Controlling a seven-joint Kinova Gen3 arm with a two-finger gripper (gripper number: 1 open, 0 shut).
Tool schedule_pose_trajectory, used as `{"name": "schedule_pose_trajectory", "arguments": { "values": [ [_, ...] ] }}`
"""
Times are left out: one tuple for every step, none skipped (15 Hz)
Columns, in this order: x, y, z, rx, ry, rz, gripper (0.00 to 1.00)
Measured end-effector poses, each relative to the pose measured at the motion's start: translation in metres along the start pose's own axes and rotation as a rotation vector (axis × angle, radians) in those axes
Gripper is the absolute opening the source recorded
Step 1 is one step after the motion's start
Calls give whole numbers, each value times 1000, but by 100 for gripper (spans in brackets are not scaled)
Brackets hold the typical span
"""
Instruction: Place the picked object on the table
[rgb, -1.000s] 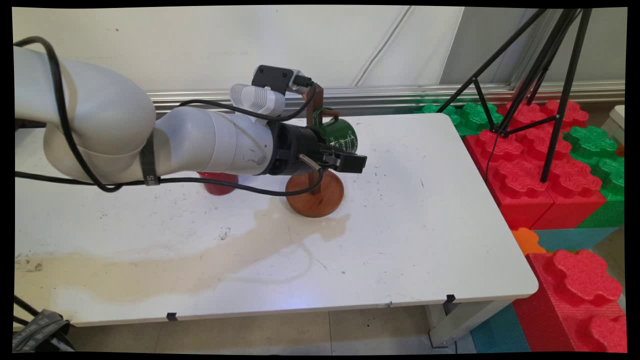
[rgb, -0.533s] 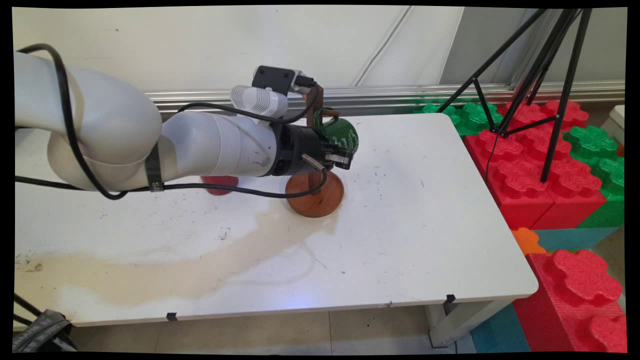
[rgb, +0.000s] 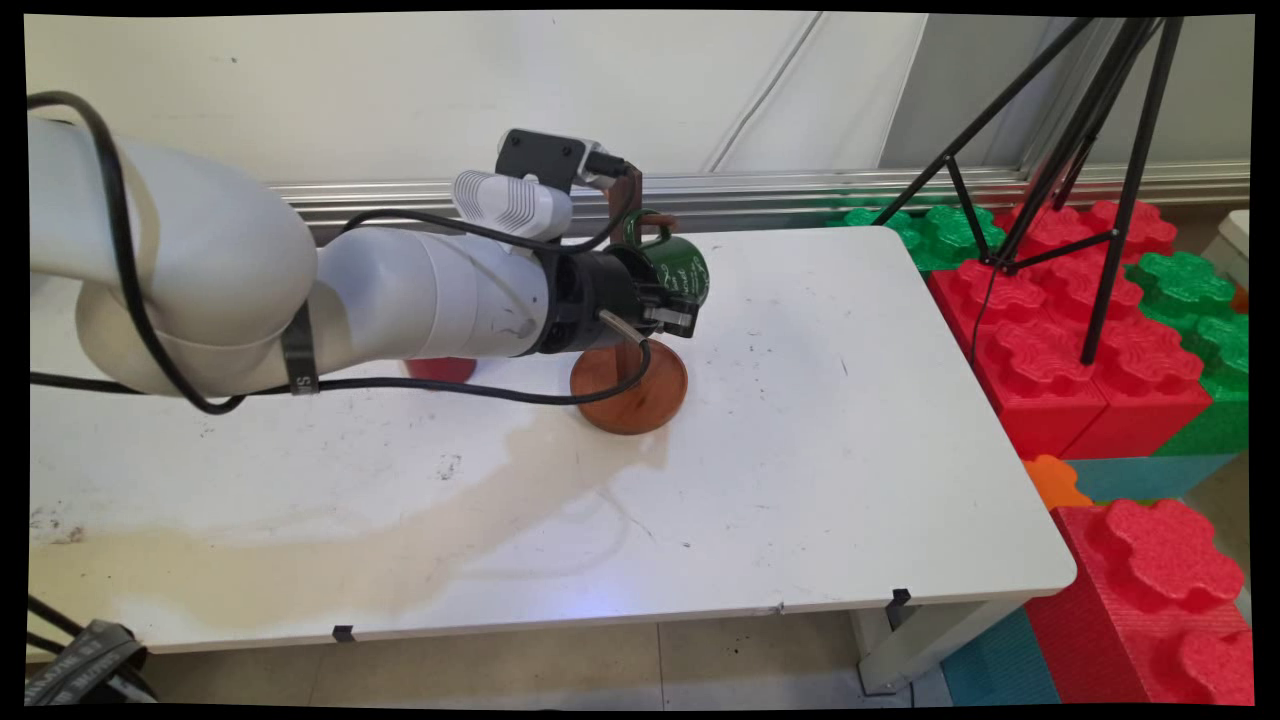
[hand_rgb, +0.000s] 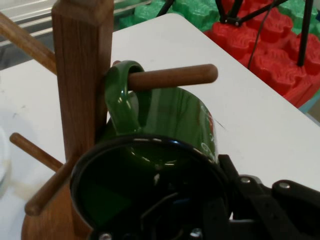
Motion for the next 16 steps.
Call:
{"name": "schedule_pose_trajectory", "arguments": {
  "values": [
    [0, 1, -1, 4, 1, 5, 0],
    [0, 2, -2, 6, 2, 9, 0],
    [0, 3, -4, 8, 2, 16, 0],
    [0, 3, -4, 9, 2, 21, 0],
    [0, 5, -6, 8, 2, 31, 0],
    [0, 5, -6, 7, 2, 37, 0],
    [0, 7, -7, 5, 2, 48, 0],
    [0, 9, -8, 1, 2, 59, 0],
    [1, 11, -9, -3, 2, 68, 0],
    [1, 12, -10, -7, 3, 76, 0],
    [1, 14, -10, -10, 4, 82, 0],
    [2, 15, -11, -14, 6, 89, 0],
    [2, 17, -12, -19, 8, 97, 0],
    [3, 19, -14, -24, 9, 105, 0],
    [3, 21, -15, -27, 10, 111, 0],
    [3, 23, -16, -31, 11, 119, 0]
  ]
}}
